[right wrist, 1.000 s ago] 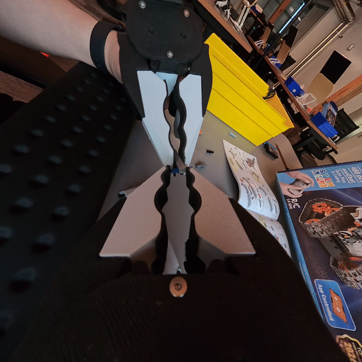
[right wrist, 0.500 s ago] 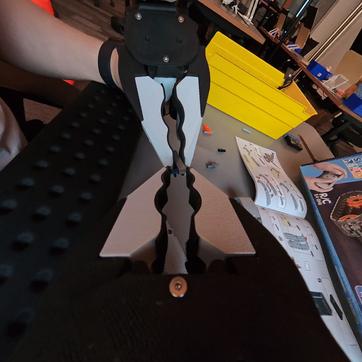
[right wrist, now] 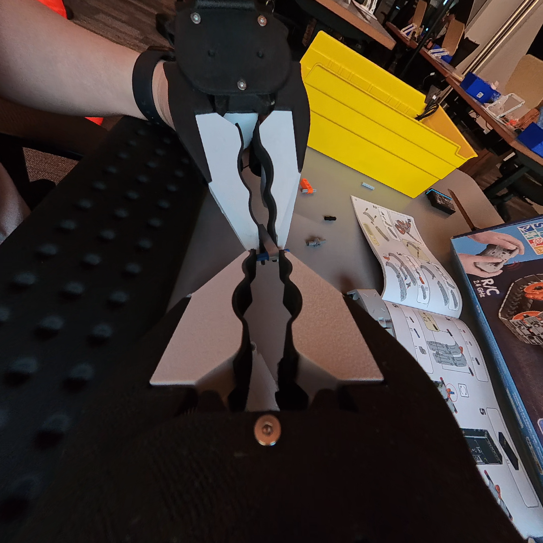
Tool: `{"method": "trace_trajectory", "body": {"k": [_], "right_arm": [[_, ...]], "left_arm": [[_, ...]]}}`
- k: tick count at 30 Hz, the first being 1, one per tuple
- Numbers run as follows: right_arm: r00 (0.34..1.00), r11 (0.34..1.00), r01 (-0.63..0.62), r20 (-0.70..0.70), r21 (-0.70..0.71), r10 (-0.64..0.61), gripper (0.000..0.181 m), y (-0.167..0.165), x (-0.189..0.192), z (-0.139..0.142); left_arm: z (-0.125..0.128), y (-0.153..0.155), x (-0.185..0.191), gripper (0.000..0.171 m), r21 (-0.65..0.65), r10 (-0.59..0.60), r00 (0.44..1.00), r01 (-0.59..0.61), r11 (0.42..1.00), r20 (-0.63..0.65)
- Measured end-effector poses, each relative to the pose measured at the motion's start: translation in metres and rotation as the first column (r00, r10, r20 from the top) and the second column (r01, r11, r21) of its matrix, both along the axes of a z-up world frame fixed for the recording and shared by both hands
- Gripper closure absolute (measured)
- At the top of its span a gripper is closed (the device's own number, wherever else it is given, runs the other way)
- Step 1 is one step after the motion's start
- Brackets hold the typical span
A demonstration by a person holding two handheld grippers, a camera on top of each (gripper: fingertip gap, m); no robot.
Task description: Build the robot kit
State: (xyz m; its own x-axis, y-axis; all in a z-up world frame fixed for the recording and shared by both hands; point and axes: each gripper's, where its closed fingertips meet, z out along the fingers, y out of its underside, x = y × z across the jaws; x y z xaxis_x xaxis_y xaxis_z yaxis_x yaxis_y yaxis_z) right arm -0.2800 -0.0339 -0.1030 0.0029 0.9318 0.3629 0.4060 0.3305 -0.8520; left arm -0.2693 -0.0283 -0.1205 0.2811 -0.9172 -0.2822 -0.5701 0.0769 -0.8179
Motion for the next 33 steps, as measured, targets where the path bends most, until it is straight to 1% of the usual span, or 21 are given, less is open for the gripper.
{"method": "trace_trajectory", "body": {"k": [3,7,12,18,23,28,31,33], "right_arm": [[1.0,1.0,0.005,0.005,0.004,-0.005,0.167,0.0,0.001,0.0],[1.0,1.0,0.021,0.008,0.008,-0.021,0.167,0.004,0.003,0.0],[0.999,0.999,0.037,-0.018,-0.016,-0.038,0.167,0.009,0.007,0.003],[0.999,0.998,0.031,-0.022,-0.048,-0.032,0.167,0.009,0.007,0.003],[0.999,0.994,0.032,-0.036,-0.104,-0.035,0.166,0.011,0.008,0.002],[0.998,0.992,0.042,-0.042,-0.116,-0.047,0.167,0.014,0.007,0.001],[0.997,0.983,0.062,-0.034,-0.171,-0.069,0.165,0.017,0.009,-0.003],[0.992,0.966,0.121,0.008,-0.23,-0.123,0.163,0.026,0.012,-0.01]], "left_arm": [[0.0,0.0,0.0,0.165,-0.004,-0.001,1.0,0.001,1.0,0.008],[0.002,0.002,-0.002,0.163,-0.041,0.011,0.999,-0.009,0.999,0.041],[0.006,0.005,-0.005,0.164,-0.072,0.021,0.997,-0.015,0.997,0.076],[0.004,0.004,-0.006,0.165,-0.096,0.025,0.998,-0.019,0.995,0.063],[0.003,0.005,-0.006,0.165,-0.102,0.031,0.998,-0.025,0.994,0.057],[0.002,0.007,-0.007,0.165,-0.117,0.046,0.997,-0.039,0.992,0.057],[0.003,0.013,-0.011,0.165,-0.108,0.078,0.995,-0.071,0.992,0.058],[0.004,0.015,-0.013,0.165,-0.104,0.091,0.994,-0.084,0.991,0.065]]}}
